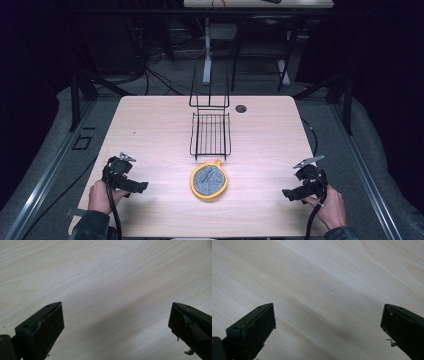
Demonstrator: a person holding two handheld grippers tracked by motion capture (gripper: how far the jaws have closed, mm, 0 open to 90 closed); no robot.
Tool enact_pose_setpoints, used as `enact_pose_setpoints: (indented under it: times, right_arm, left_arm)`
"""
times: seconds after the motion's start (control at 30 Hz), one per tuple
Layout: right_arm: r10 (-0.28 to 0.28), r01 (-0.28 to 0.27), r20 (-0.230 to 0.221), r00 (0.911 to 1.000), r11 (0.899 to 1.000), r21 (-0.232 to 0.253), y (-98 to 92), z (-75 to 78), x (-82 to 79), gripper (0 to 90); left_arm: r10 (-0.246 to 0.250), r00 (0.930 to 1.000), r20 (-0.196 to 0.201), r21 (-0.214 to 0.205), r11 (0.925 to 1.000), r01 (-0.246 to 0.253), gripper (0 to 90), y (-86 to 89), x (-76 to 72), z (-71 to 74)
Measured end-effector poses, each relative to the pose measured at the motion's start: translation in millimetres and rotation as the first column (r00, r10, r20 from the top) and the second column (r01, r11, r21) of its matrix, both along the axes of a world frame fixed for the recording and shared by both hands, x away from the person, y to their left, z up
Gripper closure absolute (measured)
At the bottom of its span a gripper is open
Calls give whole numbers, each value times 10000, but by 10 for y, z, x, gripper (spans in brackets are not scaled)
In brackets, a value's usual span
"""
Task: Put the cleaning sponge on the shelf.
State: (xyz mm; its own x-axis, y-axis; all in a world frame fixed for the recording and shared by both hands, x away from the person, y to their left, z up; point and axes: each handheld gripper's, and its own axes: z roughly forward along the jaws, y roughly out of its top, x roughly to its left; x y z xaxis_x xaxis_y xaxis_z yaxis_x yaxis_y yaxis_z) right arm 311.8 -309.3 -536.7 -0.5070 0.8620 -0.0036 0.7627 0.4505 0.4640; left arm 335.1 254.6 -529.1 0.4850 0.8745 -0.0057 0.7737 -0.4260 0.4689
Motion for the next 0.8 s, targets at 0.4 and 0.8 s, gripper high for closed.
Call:
enact_pose_setpoints:
  times: [0.4,0.8]
  right_arm:
    - [100,-100,-176,9998,9999,-32,27,-3,-3,0]
    - [110,-113,-244,9996,9999,-114,33,-37,23,0]
  left_arm:
    - [-400,9990,-175,-79,9992,398,2,-67,-10,122]
    - [-1284,9917,-33,-211,9915,1283,2,-281,14,330]
